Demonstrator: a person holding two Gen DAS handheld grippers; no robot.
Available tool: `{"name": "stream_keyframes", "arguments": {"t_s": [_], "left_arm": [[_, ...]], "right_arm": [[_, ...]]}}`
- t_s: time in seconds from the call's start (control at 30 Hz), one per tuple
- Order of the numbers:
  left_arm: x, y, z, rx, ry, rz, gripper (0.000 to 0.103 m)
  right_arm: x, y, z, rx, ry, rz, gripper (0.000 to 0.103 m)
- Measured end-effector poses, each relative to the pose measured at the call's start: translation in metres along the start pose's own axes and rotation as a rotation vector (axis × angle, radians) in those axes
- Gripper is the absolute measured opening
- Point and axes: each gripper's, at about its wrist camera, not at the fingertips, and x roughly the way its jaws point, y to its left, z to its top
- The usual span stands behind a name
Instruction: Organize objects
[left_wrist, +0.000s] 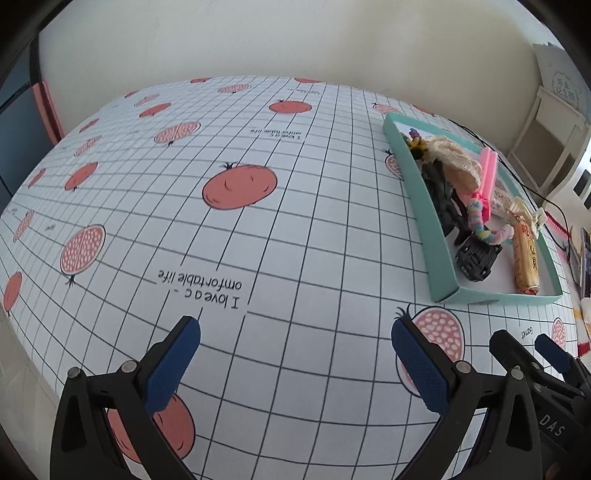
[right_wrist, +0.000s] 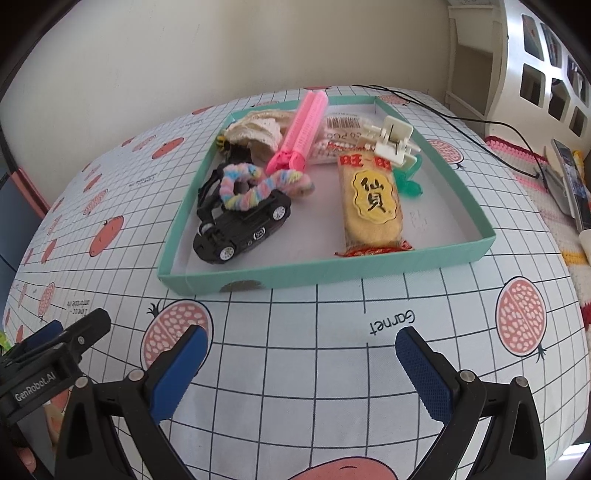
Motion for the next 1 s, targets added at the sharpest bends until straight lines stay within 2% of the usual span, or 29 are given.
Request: {"name": "stream_keyframes", "arguments": {"t_s": [0.47,0.83,1.0], "left_arm": [[0.015,0.009,-0.006,0.0,0.04,0.005,0.103],[0.019,0.011,-0.009,0.049,0.021,0.044,0.103],[0.018,0.014,-0.01,0.058,0.002,0.039,0.103]], "right_arm": [[0.008,0.002,-0.001,-0.037,-0.006,-0.043,0.103],[0.011,0.007,-0.003,-0.078,-0.004,-0.083,0.103],[0.012,0.007,-0.003,-0.082,-0.006,-0.095,0.103]]}}
